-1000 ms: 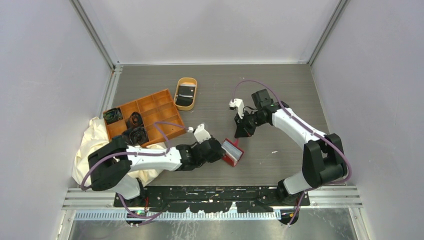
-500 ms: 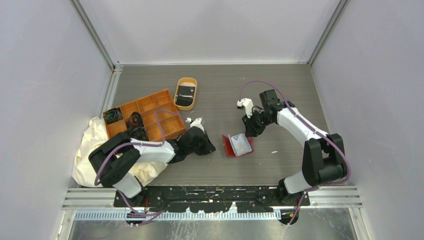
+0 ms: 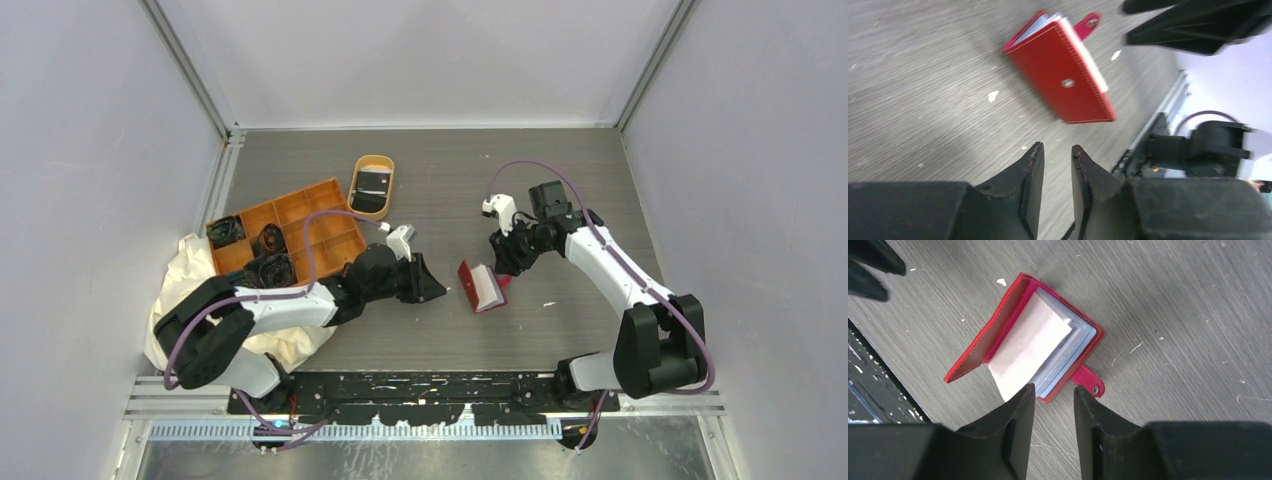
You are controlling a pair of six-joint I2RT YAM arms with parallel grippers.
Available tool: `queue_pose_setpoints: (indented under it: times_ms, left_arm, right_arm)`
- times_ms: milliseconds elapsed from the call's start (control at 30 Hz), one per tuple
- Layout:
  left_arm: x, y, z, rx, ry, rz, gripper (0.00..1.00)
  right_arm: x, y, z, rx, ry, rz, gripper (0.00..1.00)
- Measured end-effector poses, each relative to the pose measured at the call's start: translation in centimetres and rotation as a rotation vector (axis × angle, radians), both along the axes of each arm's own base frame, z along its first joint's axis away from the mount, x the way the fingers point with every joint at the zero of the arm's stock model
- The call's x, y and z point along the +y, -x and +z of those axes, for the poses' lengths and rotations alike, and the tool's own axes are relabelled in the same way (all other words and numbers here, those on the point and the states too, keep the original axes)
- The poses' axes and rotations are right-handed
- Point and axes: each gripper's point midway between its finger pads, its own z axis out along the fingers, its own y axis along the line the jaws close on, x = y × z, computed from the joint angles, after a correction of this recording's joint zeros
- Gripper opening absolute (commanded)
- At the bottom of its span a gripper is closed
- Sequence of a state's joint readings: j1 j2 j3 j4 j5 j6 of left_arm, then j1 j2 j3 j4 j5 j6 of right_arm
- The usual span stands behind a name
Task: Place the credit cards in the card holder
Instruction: Open the card holder at the center of the board.
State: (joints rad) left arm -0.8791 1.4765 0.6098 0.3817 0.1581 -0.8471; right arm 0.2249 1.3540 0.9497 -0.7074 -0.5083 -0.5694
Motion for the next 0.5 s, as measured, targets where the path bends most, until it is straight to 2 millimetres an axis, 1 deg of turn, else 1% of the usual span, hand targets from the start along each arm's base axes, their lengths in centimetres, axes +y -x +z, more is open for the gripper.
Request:
queue_pose_setpoints:
  times_ms: [67, 100, 167, 200, 267, 300, 367, 433, 500]
  left_arm:
    - [-0.4, 0.0, 1.9, -0.04, 0.058, -0.012, 0.46]
    - [-0.6, 0.0, 3.0, -0.063, 0.09, -0.018, 0.55]
    - [-0.6, -0.1, 4.1, -0.091, 0.134, -0.015, 0.7]
    - [-0.5, -0.1, 4.4, -0.103, 0.148, -0.013, 0.76]
    - [-0.1, -0.3, 4.7, -0.107, 0.191, 0.003, 0.76]
    - [0.2, -0.5, 4.5, -0.1, 0.207, 0.014, 0.74]
    - [0.7, -1.0, 4.2, -0.073, 0.244, 0.036, 0.66]
    - [0.7, -1.6, 3.4, -0.028, 0.278, 0.044, 0.62]
    - [0.5, -2.0, 1.9, 0.026, 0.287, 0.05, 0.61]
  right_arm:
    - [0.2, 0.1, -0.1, 0.011, -0.012, 0.005, 0.26]
    - [0.3, 0.2, -0.4, 0.028, -0.014, 0.005, 0.22]
    - [0.4, 0.5, -1.3, 0.074, -0.012, -0.002, 0.17]
    - [0.4, 0.6, -1.8, 0.095, -0.009, -0.006, 0.15]
    - [0.3, 0.8, -2.9, 0.154, 0.003, -0.017, 0.13]
    - [0.3, 0.9, -3.5, 0.185, 0.01, -0.024, 0.12]
    - [0.2, 1.0, -4.6, 0.242, 0.025, -0.037, 0.11]
    - [0.2, 1.1, -5.3, 0.284, 0.034, -0.046, 0.11]
    - [0.3, 1.3, -5.7, 0.324, 0.033, -0.054, 0.1]
